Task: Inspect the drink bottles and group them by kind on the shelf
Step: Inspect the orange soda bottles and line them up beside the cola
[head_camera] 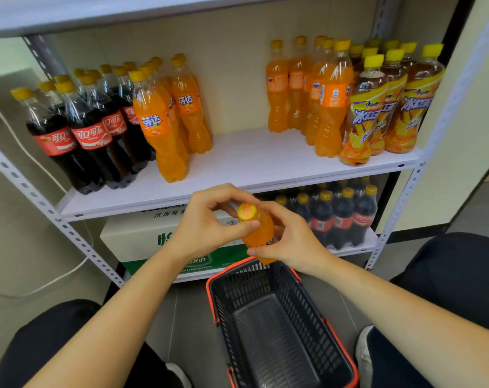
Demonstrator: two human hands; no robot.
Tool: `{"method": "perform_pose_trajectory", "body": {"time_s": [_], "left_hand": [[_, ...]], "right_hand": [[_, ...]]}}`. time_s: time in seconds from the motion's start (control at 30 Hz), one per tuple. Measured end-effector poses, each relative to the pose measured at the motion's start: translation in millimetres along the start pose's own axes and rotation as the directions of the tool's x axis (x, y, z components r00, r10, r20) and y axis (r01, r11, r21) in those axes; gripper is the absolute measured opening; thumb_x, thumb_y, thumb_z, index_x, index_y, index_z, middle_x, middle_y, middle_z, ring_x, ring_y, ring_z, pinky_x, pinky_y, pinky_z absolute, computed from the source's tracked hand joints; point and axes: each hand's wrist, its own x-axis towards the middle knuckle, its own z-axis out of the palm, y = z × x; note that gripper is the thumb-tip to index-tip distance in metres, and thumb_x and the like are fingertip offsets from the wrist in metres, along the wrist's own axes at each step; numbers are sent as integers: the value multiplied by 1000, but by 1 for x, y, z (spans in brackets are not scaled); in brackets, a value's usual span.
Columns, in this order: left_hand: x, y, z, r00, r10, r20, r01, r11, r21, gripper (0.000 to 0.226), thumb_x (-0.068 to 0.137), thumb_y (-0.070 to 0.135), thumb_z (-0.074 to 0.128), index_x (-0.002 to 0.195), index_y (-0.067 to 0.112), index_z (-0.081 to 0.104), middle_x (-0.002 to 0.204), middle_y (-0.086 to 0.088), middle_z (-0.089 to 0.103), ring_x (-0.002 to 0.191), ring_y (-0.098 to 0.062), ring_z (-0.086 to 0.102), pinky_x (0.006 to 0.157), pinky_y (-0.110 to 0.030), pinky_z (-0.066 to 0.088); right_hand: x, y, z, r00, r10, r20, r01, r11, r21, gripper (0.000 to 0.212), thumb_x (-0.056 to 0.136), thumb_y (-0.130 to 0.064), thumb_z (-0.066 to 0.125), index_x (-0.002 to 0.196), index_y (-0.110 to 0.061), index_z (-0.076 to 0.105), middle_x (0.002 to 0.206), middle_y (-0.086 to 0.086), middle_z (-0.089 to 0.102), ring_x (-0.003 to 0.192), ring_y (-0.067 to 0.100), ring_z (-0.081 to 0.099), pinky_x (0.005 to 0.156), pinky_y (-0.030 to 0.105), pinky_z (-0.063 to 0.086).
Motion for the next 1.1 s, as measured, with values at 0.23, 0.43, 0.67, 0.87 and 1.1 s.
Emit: {"method": "perform_pose_trajectory", "body": {"time_s": [0.23, 0.43, 0.67, 0.87, 1.1], "left_hand": [[-2, 5, 10, 980, 2, -199, 39, 979, 202, 6, 77, 16, 81, 79, 18, 75, 76, 7, 71, 69, -14, 66, 60, -24, 52], [1, 0, 5, 944, -315, -96, 279, 920, -275, 18, 86, 24, 72, 89, 7, 77, 81, -13, 74, 73, -17, 68, 61, -26, 56], [-1, -5, 1, 971, -238, -10, 211, 880, -426, 28, 92, 10, 62, 118, 8, 71, 116, -8, 74, 108, -21, 68, 80, -29, 57], [-4, -5, 9, 975, -16, -222, -8, 994, -108, 29, 85, 2, 77, 114, 6, 74, 116, -8, 74, 102, -21, 73, 83, -31, 61], [-4, -6, 18, 915, 23, -404, -39, 999, -31, 13, 81, 11, 82, 94, 12, 78, 97, 0, 76, 89, -11, 74, 75, -23, 59]], "right_hand": [[-1, -3, -3, 998, -59, -37, 53, 988, -145, 77, 68, -34, 93, 136, -37, 56, 126, -16, 65, 115, 10, 63, 93, 44, 56], [-1, -3, -6, 999, -47, -19, 43, 982, -184, 80, 69, -36, 94, 139, -35, 54, 128, -13, 64, 115, 11, 62, 95, 42, 56], [3, -5, -11, 1000, -22, -5, 21, 994, -112, 76, 68, -46, 91, 134, -46, 53, 125, -23, 62, 114, -2, 59, 90, 22, 53], [7, -8, -19, 999, 6, 53, -1, 996, -93, 79, 65, -62, 84, 135, -42, 55, 121, -20, 68, 108, 2, 66, 93, 33, 57], [6, -12, -23, 990, 46, 134, -45, 999, -13, 79, 68, -49, 90, 139, -37, 57, 122, -15, 71, 111, 6, 69, 97, 41, 58]]}}
